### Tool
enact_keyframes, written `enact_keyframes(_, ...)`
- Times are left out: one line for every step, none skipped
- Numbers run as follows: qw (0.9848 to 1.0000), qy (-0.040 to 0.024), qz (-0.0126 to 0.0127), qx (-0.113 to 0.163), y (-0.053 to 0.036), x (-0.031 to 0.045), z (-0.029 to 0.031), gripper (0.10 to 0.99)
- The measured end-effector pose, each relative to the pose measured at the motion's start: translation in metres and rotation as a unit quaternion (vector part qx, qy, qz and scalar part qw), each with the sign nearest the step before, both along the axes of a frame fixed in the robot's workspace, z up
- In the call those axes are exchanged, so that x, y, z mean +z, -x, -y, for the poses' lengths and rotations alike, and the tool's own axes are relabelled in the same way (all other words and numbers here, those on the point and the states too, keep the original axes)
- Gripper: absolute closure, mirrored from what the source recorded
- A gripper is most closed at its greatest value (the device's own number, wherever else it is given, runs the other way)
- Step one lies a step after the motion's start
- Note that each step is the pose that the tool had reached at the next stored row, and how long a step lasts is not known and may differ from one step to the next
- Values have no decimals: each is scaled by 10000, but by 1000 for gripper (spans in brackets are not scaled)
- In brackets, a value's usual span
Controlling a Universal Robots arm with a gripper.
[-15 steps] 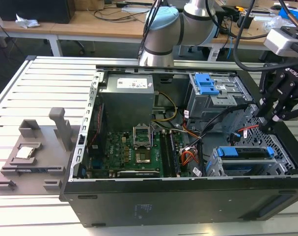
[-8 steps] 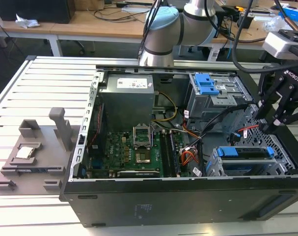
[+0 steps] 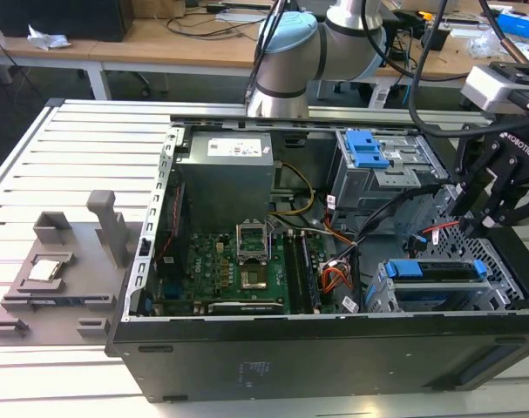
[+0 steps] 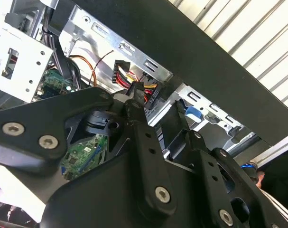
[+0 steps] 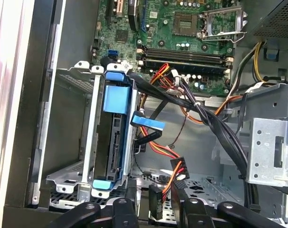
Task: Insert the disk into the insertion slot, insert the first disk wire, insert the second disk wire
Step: 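Insert the first disk wire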
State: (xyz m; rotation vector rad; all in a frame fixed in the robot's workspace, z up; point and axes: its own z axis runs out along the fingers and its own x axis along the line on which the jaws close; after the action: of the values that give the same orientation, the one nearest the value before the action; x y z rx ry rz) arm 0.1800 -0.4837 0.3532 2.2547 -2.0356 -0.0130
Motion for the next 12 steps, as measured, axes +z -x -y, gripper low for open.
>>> enact_keyframes(10000, 0, 0, 0, 0, 0, 0, 667)
enact_keyframes(10000, 0, 0, 0, 0, 0, 0, 667)
enact_keyframes(10000, 0, 0, 0, 0, 0, 0, 667)
enact_keyframes(10000, 0, 0, 0, 0, 0, 0, 678)
enact_keyframes(10000, 0, 0, 0, 0, 0, 0, 745)
enact_keyframes(10000, 0, 0, 0, 0, 0, 0, 745)
enact_keyframes(10000, 1, 0, 0, 0, 1, 0, 871)
enact_keyframes(10000, 2, 0, 1, 0, 1, 0, 871)
enact_keyframes(10000, 2, 0, 0, 0, 1, 0, 906)
enact_keyframes(10000, 1, 0, 0, 0, 1, 0, 910)
enact_keyframes(10000, 1, 0, 0, 0, 0, 0, 910)
enact_keyframes(10000, 1, 0, 0, 0, 0, 0, 910)
